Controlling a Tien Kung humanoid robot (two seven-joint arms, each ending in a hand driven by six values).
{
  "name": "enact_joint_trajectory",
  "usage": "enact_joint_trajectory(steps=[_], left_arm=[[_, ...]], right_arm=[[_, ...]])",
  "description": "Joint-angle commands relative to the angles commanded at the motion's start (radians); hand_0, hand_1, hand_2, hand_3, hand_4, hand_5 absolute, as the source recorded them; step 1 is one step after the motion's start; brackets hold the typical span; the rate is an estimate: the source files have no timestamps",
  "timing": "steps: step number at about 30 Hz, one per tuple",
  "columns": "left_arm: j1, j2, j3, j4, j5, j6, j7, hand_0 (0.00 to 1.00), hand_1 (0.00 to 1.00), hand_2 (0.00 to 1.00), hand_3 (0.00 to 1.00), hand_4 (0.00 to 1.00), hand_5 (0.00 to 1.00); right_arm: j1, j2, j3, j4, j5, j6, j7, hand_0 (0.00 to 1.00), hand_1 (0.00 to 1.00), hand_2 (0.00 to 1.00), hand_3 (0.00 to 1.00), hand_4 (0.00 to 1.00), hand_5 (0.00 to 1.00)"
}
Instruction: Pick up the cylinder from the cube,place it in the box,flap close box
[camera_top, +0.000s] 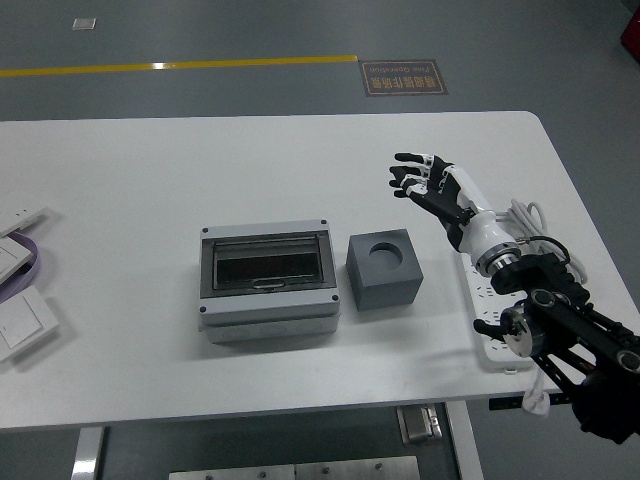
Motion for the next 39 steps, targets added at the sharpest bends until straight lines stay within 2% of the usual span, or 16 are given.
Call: enact_joint_trajectory(steps=[1, 2, 13, 14, 24, 39], left_arm=[[-0.001, 0.000, -0.002, 0.001, 0.000, 0.000, 0.000, 0.604, 0.633, 0.612, 0.620, 0.721, 0.200], [-0.003, 0.000, -0.004, 0.001, 0.000, 0.000, -0.001, 0.605, 0.633, 0.612, 0.620, 0.721, 0.201], [-0.004, -0.006, -0.006, 0.009, -0.012, 0.001, -0.002, 0.604, 0.633, 0.613, 0.620, 0.721, 0.200], [-0.006, -0.005, -0.006, 0.010, -0.014, 0.001, -0.003, 0.605, 0.633, 0.612, 0.621, 0.721, 0.200], [-0.013, -0.001, -0.007, 0.014, -0.020, 0.000, -0.004, 0.605, 0.633, 0.612, 0.621, 0.721, 0.201], [-0.017, -0.012, -0.016, 0.013, -0.014, 0.000, -0.003, 0.604, 0.633, 0.612, 0.621, 0.720, 0.200]], right_arm=[[0.001, 0.000, -0.001, -0.002, 0.003, 0.001, 0.001, 0.657, 0.650, 0.687, 0.706, 0.727, 0.274], [0.002, 0.000, -0.001, -0.004, 0.006, 0.001, 0.002, 0.658, 0.645, 0.688, 0.692, 0.746, 0.319], [-0.002, 0.003, -0.006, -0.012, 0.016, 0.009, 0.015, 0.657, 0.644, 0.685, 0.687, 0.751, 0.334], [-0.005, 0.003, -0.004, -0.012, 0.016, 0.008, 0.016, 0.653, 0.643, 0.684, 0.693, 0.830, 0.492], [-0.003, 0.009, 0.015, -0.018, -0.013, 0.004, 0.016, 0.648, 0.641, 0.680, 0.699, 0.859, 0.521], [0.021, 0.007, -0.005, -0.030, -0.012, 0.010, 0.017, 0.646, 0.630, 0.667, 0.664, 0.853, 0.528]])
